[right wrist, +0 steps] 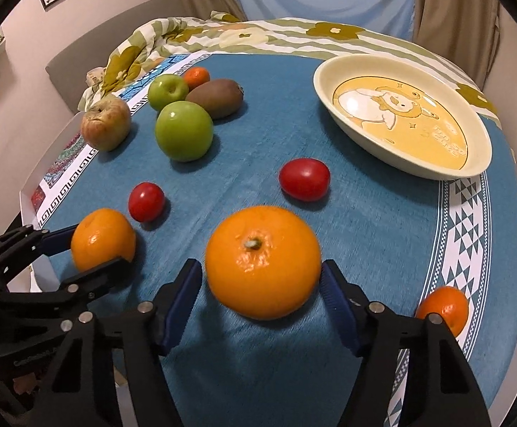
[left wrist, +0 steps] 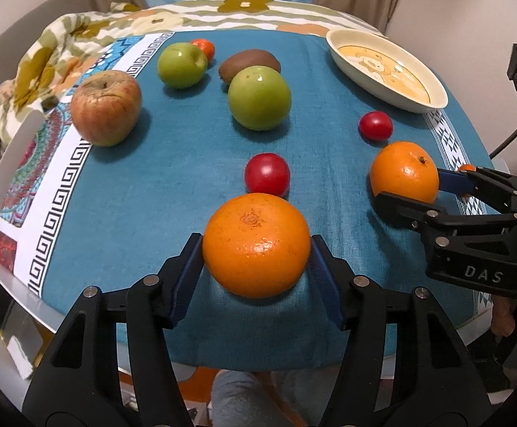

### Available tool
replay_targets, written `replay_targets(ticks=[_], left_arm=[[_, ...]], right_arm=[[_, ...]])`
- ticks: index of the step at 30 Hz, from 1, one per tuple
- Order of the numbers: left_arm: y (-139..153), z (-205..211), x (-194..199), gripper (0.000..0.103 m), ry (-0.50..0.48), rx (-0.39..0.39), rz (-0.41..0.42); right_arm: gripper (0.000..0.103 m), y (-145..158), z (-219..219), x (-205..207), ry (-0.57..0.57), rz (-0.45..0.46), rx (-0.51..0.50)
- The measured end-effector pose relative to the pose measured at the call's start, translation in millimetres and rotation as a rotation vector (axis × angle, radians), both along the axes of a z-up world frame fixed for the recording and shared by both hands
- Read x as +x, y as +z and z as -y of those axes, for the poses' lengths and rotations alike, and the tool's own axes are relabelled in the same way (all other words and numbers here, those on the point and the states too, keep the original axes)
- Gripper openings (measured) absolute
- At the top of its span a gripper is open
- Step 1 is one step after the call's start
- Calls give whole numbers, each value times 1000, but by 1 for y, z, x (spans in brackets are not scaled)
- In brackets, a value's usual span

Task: Organize fruits
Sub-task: 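Carry the orange and tangerine over the cream bowl with both tools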

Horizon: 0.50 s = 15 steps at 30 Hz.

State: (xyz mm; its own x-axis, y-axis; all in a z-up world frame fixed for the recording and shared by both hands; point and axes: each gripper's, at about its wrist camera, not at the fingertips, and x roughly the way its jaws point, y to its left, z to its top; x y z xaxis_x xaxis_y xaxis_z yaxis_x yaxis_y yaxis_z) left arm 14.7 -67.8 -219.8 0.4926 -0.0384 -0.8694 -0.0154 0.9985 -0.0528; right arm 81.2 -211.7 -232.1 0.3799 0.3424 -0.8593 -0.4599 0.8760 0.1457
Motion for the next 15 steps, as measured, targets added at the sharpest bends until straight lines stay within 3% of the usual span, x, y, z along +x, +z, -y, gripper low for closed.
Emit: replay_targets(ticks=[1,7,15], left_arm=[[1,0,0,63,1,0,1],[15,1,-2,63,5,7,22],[60,2,2,63,1,29,77]], right_arm=[[59,0,-1,1,6,1,-1],[58,6,-3,0,23,11,-3],[58,53,16,-2,-2,68,51]])
